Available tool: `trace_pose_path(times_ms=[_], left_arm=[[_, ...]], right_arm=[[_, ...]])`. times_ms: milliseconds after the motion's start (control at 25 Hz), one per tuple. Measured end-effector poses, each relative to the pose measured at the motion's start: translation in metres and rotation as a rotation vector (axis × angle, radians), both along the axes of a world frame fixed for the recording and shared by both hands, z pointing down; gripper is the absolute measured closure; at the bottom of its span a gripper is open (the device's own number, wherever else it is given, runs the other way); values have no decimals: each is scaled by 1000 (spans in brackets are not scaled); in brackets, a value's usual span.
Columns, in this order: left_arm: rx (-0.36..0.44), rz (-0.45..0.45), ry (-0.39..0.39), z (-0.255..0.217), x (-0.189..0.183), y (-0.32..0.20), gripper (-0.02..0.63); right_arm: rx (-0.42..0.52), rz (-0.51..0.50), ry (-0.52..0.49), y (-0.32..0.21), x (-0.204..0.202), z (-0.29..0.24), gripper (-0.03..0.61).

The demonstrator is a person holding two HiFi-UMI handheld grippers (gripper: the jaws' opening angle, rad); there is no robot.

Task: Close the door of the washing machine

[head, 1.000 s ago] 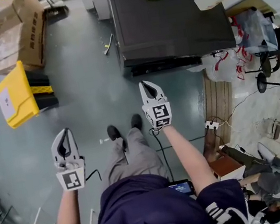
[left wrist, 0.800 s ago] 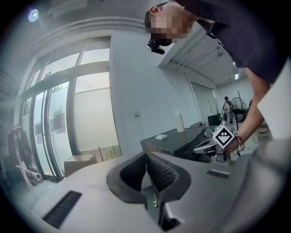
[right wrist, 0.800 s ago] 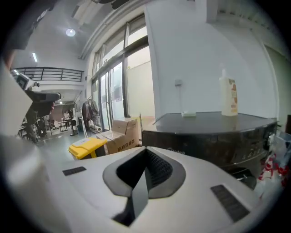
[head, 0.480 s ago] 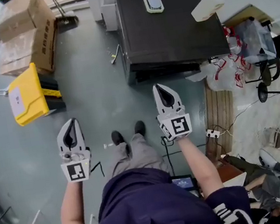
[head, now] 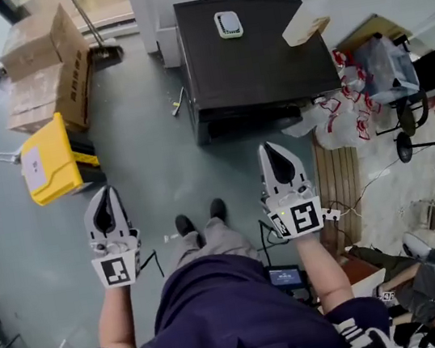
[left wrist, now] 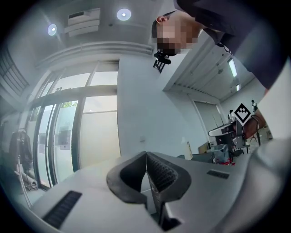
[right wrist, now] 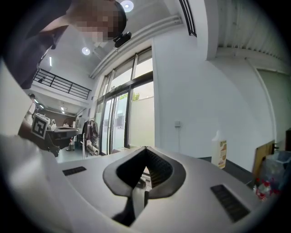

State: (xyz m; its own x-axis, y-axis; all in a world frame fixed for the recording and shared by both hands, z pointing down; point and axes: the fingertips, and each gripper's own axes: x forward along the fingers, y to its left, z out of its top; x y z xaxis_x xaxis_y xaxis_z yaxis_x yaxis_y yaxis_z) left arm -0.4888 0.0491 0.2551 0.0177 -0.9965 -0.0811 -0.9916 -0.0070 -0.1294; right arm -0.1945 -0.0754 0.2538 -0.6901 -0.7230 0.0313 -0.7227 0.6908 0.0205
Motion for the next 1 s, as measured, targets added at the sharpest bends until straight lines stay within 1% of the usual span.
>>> trace_pose_path(times_ms=[160, 320, 760, 1000], left_arm=[[41, 7, -8, -26, 2, 3, 588], [55, 4, -2, -41, 0, 5, 588], [83, -19, -20, -57, -2, 19, 588], [88, -31, -27, -59, -3, 23, 588]], right_arm=[[16, 15, -1, 6, 12, -26, 558], [25, 38, 9, 7, 22, -45, 558], [42, 69, 91, 12, 32, -51, 558], [42, 76, 110, 11, 33, -55, 558]])
